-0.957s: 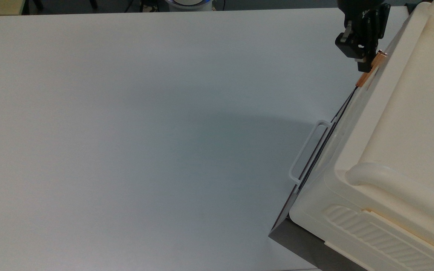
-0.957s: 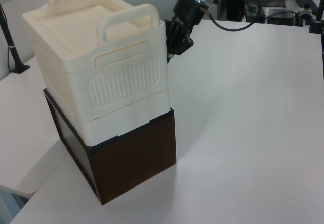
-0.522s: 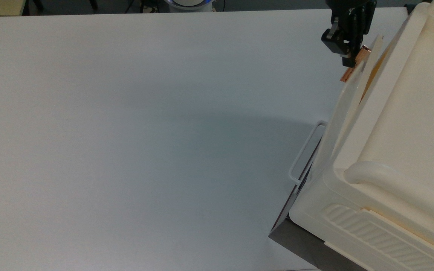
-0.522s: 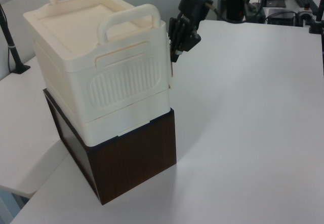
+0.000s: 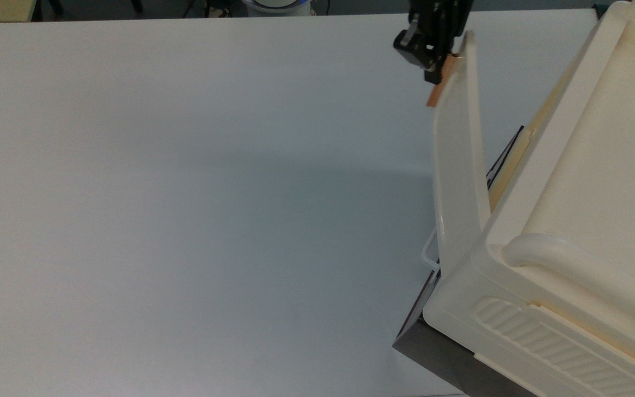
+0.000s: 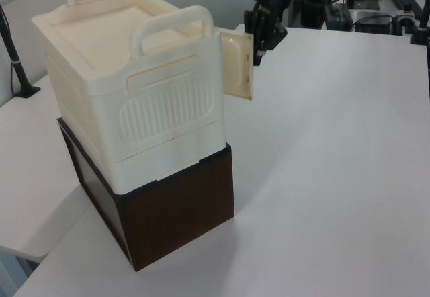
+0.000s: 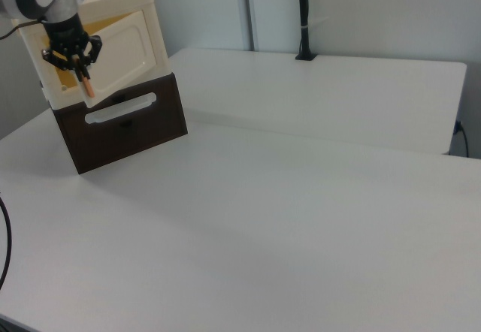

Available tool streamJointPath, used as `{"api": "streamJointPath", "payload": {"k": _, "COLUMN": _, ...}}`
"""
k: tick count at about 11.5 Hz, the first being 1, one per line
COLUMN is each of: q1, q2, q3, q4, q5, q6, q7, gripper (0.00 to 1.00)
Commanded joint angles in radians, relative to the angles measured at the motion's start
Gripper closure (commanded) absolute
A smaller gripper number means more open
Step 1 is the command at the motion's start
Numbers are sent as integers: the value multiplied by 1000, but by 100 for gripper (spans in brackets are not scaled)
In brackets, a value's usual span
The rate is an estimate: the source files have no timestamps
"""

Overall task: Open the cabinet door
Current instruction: 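Pull the knob outward to swing the door partly open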

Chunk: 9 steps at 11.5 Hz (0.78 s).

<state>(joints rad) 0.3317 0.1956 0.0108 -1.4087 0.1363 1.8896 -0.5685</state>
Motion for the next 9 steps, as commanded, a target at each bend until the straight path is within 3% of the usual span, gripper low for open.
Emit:
{"api": "streamJointPath", "payload": {"k": 1, "q1": -22, "q2": -68, "q3": -98, "q4": -92, "q5": 11, "q6": -165, "q7": -59, "gripper": 49}}
{"api": "streamJointPath", "payload": {"k": 2, "q1": -34, "q2": -76, "q3": -132, "q4": -90, "q5": 14, "q6": -187, "q7": -60, "gripper": 34}}
{"api": "streamJointPath", "payload": {"k": 5, "q1": -74, "q2": -87, "q3": -242, "q4": -82, "q5": 13, "q6": -230, "q7": -134, "gripper": 26}}
{"api": "streamJointPath", "payload": {"k": 7, "q1": -75, "q2": -85, "q3": -291, "q4": -82, "q5": 5, "q6": -219, "q7": -134, "gripper": 0}}
{"api": "streamJointPath", "payload": {"k": 9, "q1": -115, "q2": -88, "q3": -290, "q4": -82, "q5": 2, "q6": -231, "q7": -110, "gripper": 0}}
